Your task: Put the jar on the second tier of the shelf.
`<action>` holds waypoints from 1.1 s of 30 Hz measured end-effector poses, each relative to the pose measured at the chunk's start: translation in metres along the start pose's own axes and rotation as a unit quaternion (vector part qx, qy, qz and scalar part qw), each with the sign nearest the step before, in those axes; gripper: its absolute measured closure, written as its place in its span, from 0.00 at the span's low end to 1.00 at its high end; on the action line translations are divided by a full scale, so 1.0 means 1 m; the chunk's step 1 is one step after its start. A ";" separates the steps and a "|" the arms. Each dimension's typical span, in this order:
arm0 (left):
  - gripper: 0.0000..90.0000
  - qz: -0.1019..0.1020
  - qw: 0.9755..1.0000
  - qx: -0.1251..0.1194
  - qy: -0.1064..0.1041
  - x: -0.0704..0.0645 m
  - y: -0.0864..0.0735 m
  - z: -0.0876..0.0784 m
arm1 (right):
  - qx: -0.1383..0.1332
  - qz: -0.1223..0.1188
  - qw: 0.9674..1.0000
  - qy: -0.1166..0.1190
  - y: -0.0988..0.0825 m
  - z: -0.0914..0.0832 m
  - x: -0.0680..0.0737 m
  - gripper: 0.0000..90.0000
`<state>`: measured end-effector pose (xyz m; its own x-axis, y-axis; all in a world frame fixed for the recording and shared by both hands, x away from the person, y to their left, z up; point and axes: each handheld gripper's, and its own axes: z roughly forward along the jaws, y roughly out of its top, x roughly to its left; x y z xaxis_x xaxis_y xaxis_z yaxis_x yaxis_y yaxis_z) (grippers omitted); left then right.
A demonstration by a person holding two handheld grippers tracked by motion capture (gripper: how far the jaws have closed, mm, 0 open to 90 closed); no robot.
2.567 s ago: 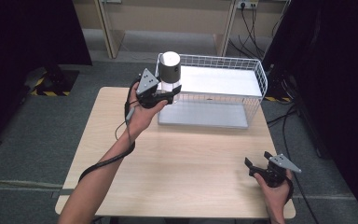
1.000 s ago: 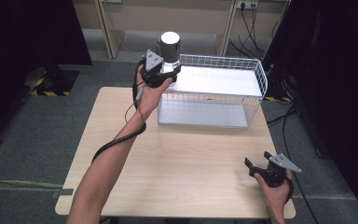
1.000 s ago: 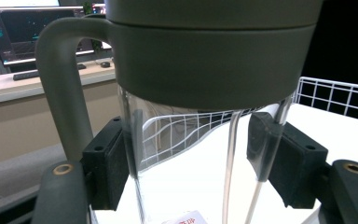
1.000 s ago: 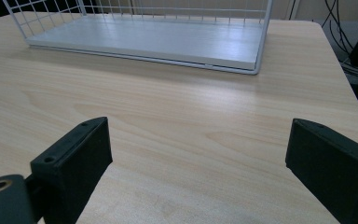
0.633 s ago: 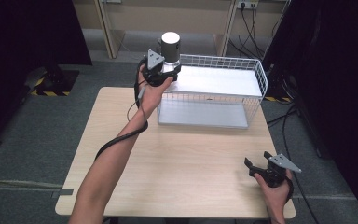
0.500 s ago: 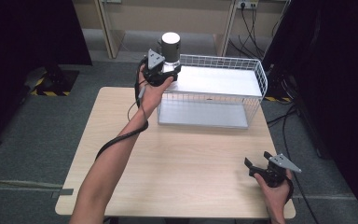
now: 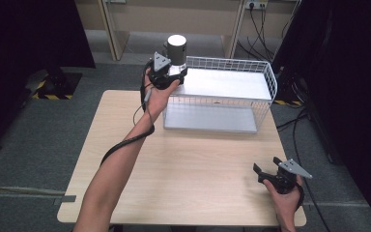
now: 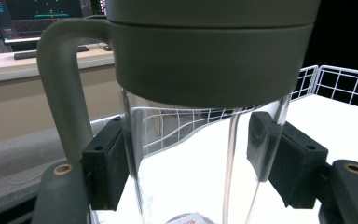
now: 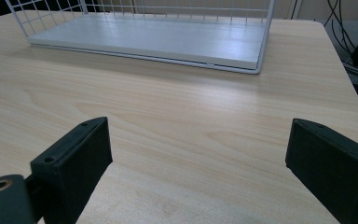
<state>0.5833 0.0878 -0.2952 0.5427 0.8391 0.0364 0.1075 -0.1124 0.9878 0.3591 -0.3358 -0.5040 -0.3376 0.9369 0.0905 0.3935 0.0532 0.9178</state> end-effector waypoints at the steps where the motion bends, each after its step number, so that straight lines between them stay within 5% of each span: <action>1: 0.33 -0.003 1.000 0.000 0.000 0.001 0.000 0.000 | 0.000 0.000 1.000 0.000 0.000 0.000 0.000 0.08; 20: 0.33 -0.012 1.000 0.014 -0.003 0.003 0.002 0.002 | 0.001 -0.001 1.000 0.001 0.000 0.000 0.000 0.08; 28: 0.15 -0.021 0.999 0.026 -0.003 -0.001 -0.001 -0.010 | 0.003 -0.004 1.000 0.002 0.000 0.001 0.001 0.08; 33: 0.12 -0.025 0.999 0.025 -0.006 -0.001 -0.006 -0.019 | 0.002 -0.006 1.000 0.000 0.000 0.000 0.002 0.08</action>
<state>0.5661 0.0980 -0.2982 0.5451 0.8382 -0.0154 0.1757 -0.0963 0.9797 0.3589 -0.3341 -0.5038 -0.3419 0.9363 0.0802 0.3929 0.0649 0.9173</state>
